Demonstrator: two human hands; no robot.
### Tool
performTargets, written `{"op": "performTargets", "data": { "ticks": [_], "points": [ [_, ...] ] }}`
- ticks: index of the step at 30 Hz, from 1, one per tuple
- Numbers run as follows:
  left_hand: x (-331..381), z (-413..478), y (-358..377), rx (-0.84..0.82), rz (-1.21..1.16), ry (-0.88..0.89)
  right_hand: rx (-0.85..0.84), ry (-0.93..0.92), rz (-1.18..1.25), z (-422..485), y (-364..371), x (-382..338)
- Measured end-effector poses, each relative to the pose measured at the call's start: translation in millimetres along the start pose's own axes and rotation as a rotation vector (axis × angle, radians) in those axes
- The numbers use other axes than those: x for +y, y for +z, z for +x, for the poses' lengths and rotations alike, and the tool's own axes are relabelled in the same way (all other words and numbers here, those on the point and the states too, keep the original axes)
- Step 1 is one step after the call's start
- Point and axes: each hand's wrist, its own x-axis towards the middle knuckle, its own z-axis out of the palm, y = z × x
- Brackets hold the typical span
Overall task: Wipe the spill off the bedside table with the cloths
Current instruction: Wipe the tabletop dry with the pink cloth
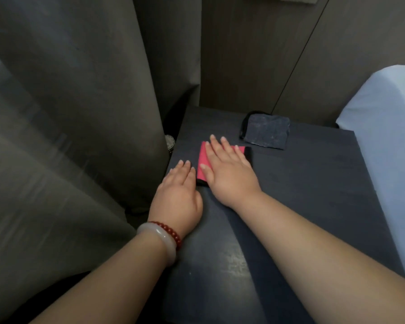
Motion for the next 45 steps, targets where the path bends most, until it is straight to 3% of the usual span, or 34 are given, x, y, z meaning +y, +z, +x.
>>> {"op": "performTargets", "data": {
  "ticks": [5, 10, 12, 15, 20, 24, 28, 31, 33, 39, 42, 45],
  "points": [
    [-2.5, 2.0, 5.5, 0.012, 0.000, -0.010, -0.040, -0.132, 0.048, 70.3, -3.2, -9.0],
    [-0.5, 3.0, 5.6, 0.013, 0.009, 0.000, -0.123, 0.129, 0.000, 140.8, -5.6, 0.4],
    [-1.1, 2.8, 5.6, 0.018, 0.008, 0.002, -0.153, 0.128, 0.008, 146.4, -4.9, -9.1],
    [-1.4, 2.5, 6.4, 0.035, -0.005, 0.008, -0.162, -0.081, -0.010, 133.9, -4.4, -10.1],
    [-0.8, 2.0, 8.3, 0.059, -0.028, 0.020, -0.172, 0.128, -0.028, 142.9, -9.1, 8.8],
    [-8.1, -0.9, 5.4, 0.162, -0.180, 0.035, -0.166, -0.030, 0.018, 111.5, -6.7, -9.6],
    [-8.9, 1.1, -8.1, 0.287, -0.468, -0.079, -0.172, -0.074, 0.021, 52.3, -7.6, 0.6],
    [-16.8, 19.8, -15.7, 0.346, -0.476, -0.100, -0.135, -0.104, 0.010, -12.8, -8.0, 2.0],
    [-22.8, 46.8, -20.1, 0.246, -0.389, -0.078, -0.126, -0.134, -0.009, -65.4, -10.1, -0.6],
    [-16.7, 140.2, -9.8, -0.320, 0.016, 0.105, -0.194, -0.183, 0.045, -180.1, -3.4, -18.6],
    [-19.7, 155.6, -1.2, -0.374, 0.163, 0.153, -0.170, -0.141, 0.043, -175.2, -3.7, -13.8],
    [-19.8, 159.1, -0.5, -0.425, 0.210, 0.154, -0.109, 0.084, 0.019, -125.3, -10.6, -5.4]
  ]
}}
